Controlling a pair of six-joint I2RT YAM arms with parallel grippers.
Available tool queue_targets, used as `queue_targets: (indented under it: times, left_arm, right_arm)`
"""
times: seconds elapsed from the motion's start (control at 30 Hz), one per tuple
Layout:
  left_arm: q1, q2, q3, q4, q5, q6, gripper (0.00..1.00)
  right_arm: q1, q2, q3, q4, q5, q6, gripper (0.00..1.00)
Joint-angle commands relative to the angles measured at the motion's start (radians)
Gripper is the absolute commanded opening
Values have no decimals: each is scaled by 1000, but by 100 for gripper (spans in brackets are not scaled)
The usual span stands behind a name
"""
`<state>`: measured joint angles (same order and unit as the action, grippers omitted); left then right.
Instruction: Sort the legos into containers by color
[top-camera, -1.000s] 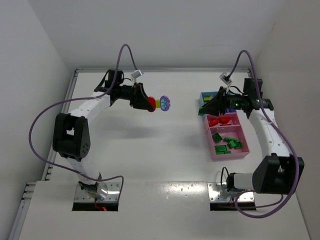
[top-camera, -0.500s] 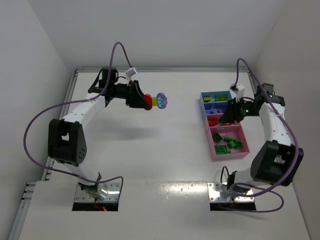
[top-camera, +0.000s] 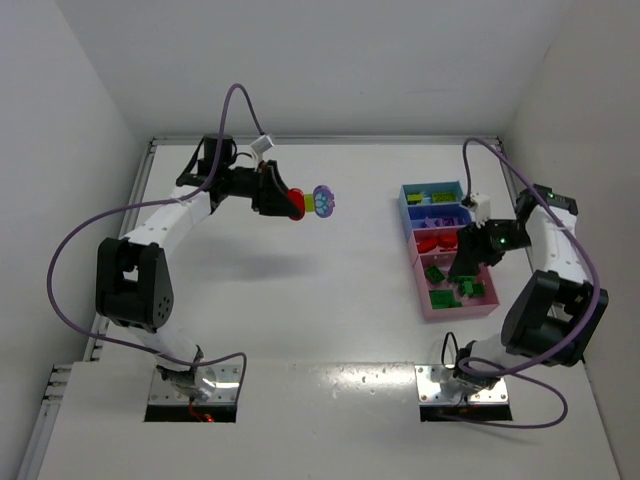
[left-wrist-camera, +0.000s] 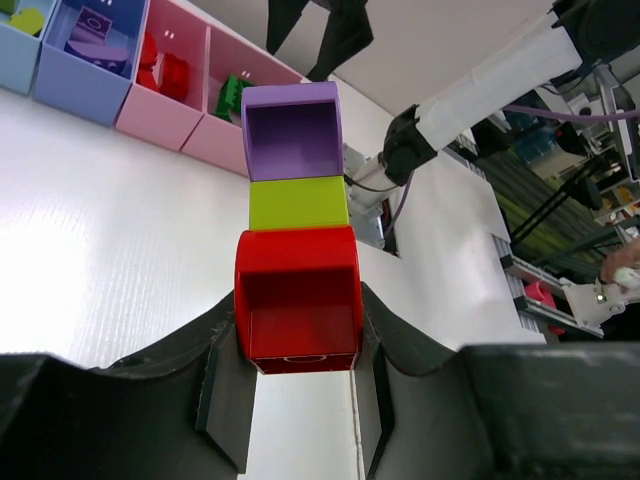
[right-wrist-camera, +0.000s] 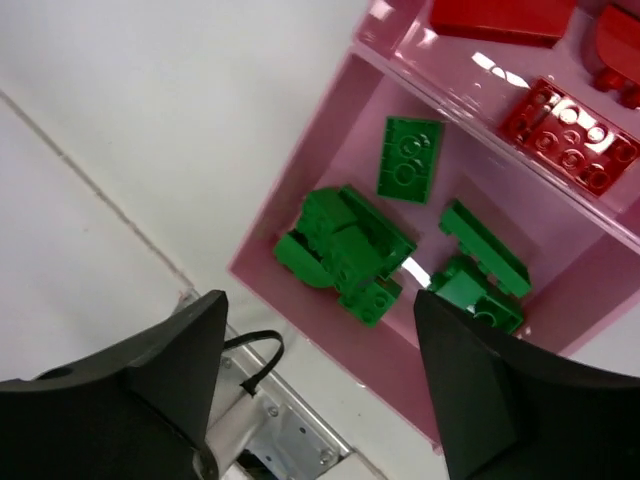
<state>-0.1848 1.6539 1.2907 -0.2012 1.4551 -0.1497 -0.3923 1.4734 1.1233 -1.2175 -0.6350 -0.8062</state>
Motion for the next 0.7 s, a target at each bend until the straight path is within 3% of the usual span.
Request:
queue_targets:
  times: [0.0, 0.07, 0.17, 0.27, 0.4, 0.67]
  left_arm:
    - [-18, -19, 22, 22, 14, 24, 2]
    - [-53, -19, 22, 22, 14, 24, 2]
    - [-102, -19, 22, 22, 1, 24, 2]
    - [-154, -19, 13, 22, -9, 24, 2]
    - [-212, -19, 24, 22, -18, 24, 2]
    - [-309, 50, 67, 22, -1, 6, 2]
  right_arm:
    - [12, -25, 93, -59, -179, -54, 77]
    - [24, -7, 160, -105, -308, -54, 78]
    - [98, 69, 255, -189, -634, -44, 80]
    - [217, 134, 358, -189, -735, 41, 80]
    - [317, 146, 377, -36, -700, 203, 81]
    - [418, 165, 363, -1, -720, 240, 85]
